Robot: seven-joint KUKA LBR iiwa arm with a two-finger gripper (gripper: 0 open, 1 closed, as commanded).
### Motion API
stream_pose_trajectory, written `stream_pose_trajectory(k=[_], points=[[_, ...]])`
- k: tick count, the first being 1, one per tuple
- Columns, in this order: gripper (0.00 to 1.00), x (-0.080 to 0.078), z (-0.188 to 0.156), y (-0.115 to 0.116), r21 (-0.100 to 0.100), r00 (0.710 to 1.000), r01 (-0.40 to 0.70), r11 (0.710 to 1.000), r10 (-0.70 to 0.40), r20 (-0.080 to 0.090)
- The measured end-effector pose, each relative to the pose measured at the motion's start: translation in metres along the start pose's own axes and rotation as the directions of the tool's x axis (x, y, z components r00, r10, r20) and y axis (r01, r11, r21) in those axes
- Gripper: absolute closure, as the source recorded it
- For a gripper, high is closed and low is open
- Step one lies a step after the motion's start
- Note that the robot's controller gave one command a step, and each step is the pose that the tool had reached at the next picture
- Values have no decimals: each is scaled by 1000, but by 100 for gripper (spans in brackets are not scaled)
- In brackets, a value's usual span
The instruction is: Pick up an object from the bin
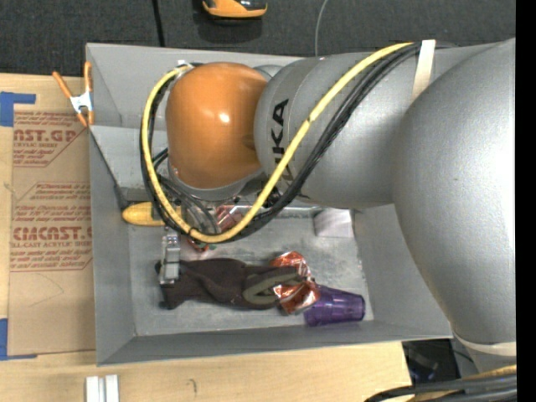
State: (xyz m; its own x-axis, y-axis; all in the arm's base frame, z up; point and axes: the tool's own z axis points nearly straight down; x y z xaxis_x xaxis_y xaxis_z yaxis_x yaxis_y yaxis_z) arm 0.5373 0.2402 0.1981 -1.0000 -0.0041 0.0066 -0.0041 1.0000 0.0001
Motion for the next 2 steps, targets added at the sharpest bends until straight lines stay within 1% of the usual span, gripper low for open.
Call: stream_pose_trajectory(k=[1,2], points=[[0,-2,-5,-1,-2,1000,-3,1000,3,8],[0,6,54,-34,0,995,102,995,-102,11]])
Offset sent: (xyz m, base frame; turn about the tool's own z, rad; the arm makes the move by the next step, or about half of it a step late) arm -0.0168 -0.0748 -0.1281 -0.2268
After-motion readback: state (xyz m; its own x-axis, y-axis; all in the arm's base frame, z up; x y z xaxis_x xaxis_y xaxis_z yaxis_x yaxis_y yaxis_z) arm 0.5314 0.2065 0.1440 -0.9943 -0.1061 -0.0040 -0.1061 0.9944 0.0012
